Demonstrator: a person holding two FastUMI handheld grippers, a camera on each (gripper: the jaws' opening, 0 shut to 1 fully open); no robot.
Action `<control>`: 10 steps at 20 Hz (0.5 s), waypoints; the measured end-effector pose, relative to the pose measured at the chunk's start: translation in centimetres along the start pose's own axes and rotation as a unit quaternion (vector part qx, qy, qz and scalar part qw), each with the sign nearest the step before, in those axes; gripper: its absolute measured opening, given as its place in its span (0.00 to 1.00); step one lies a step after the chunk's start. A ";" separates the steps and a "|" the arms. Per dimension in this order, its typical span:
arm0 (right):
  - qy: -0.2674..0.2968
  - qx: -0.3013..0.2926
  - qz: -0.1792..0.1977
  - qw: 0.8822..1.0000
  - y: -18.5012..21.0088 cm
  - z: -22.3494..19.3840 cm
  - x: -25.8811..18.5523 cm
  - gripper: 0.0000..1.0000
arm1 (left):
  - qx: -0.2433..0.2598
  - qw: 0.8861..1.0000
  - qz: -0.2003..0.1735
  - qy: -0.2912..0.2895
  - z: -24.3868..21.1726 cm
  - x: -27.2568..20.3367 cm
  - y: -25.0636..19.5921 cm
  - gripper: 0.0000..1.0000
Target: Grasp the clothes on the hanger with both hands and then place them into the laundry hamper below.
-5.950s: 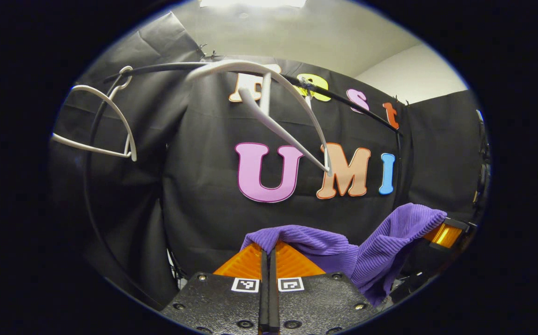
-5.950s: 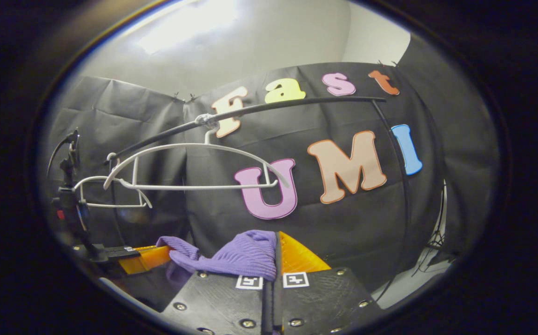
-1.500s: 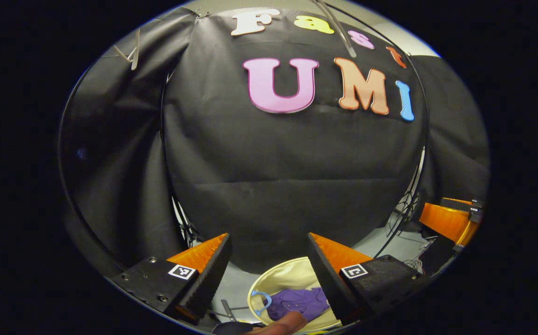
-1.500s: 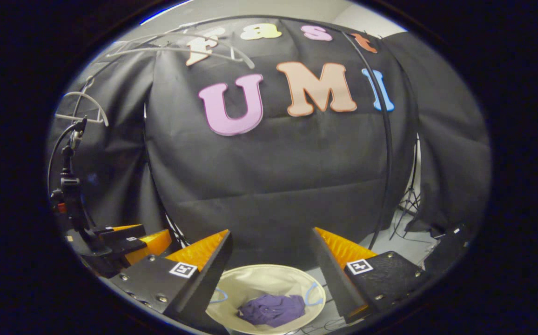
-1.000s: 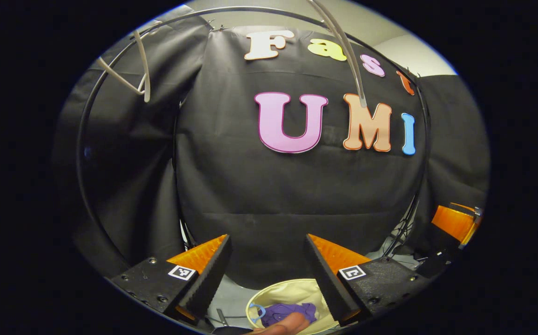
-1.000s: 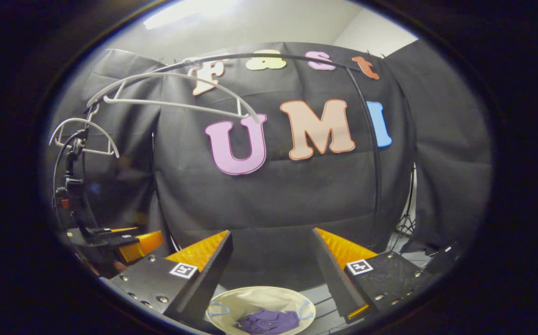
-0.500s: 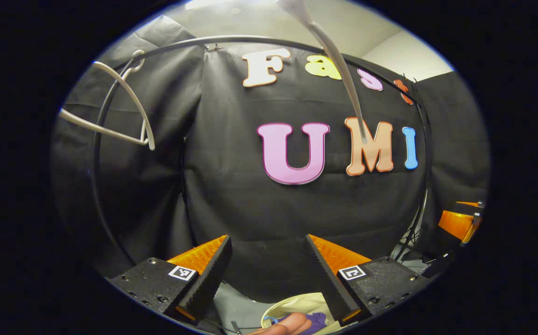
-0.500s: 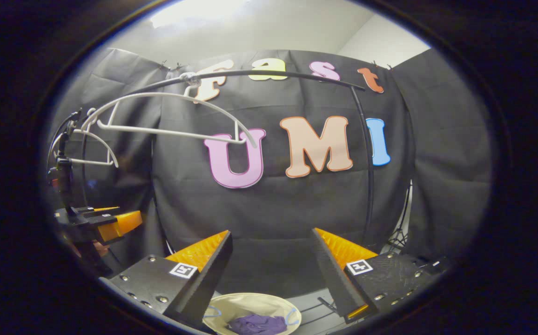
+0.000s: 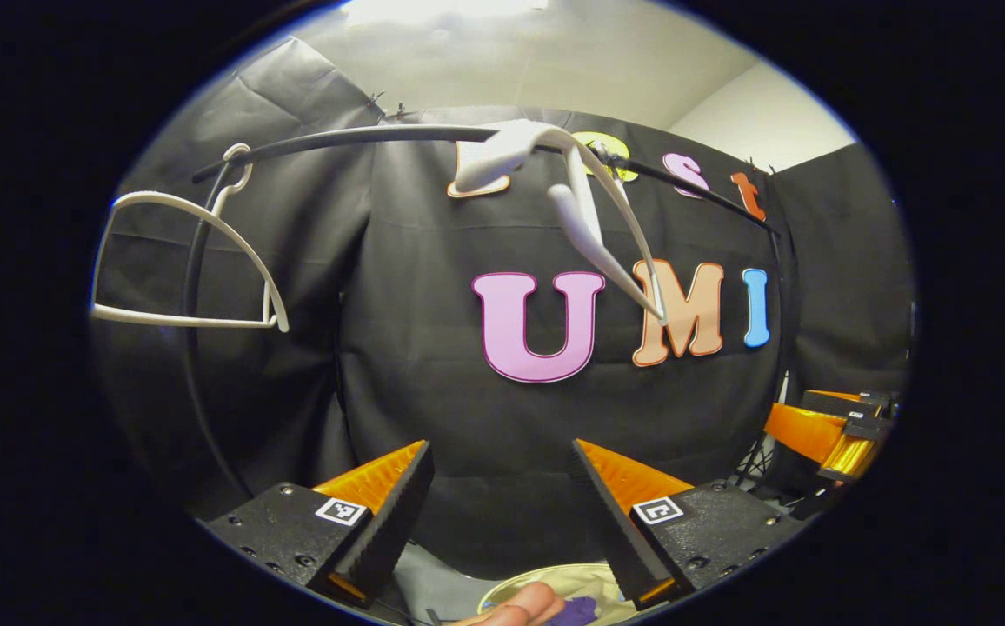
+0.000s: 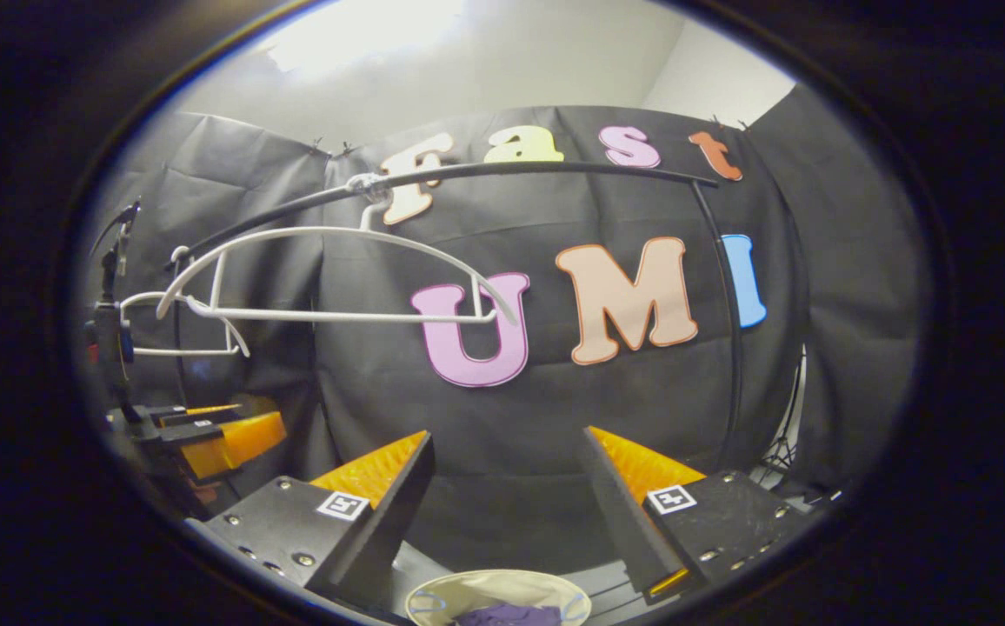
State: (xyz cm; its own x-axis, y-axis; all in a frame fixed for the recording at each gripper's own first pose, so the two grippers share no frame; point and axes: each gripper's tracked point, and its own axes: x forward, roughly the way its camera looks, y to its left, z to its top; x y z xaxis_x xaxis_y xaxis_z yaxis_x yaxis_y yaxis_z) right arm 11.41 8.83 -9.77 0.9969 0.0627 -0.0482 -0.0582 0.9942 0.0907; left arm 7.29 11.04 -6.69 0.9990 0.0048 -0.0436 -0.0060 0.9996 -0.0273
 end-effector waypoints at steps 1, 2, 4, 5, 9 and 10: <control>-0.005 0.000 0.003 1.000 0.3 0.6 0.0 1.00 | -0.002 1.000 0.000 -0.003 0.4 -0.1 0.0 0.93; -0.010 0.001 0.008 1.000 0.6 1.1 0.0 0.96 | -0.001 1.000 0.003 -0.007 0.7 -0.1 0.1 0.92; -0.018 0.004 0.015 1.000 1.1 1.7 -0.2 0.96 | 0.006 1.000 0.014 -0.014 1.5 -0.2 0.4 0.92; -0.020 0.005 0.016 1.000 1.2 1.9 -0.3 0.98 | 0.009 1.000 0.019 -0.017 1.7 -0.3 0.4 0.92; -0.027 0.010 0.024 0.999 1.6 2.2 -1.1 0.96 | 0.007 1.000 0.020 -0.017 1.9 -1.0 -0.5 0.92; -0.030 0.010 0.026 0.999 1.6 2.3 -1.3 1.00 | 0.006 1.000 0.022 -0.016 1.9 -1.0 -0.8 0.92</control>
State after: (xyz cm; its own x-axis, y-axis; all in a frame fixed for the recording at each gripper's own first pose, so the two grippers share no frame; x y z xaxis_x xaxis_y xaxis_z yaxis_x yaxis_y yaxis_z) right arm 10.09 10.15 -7.29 0.9941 0.1076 0.0166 -0.1088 0.9877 0.1121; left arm 6.37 10.34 -4.71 0.9987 0.0486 -0.0119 -0.0487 0.9987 -0.0131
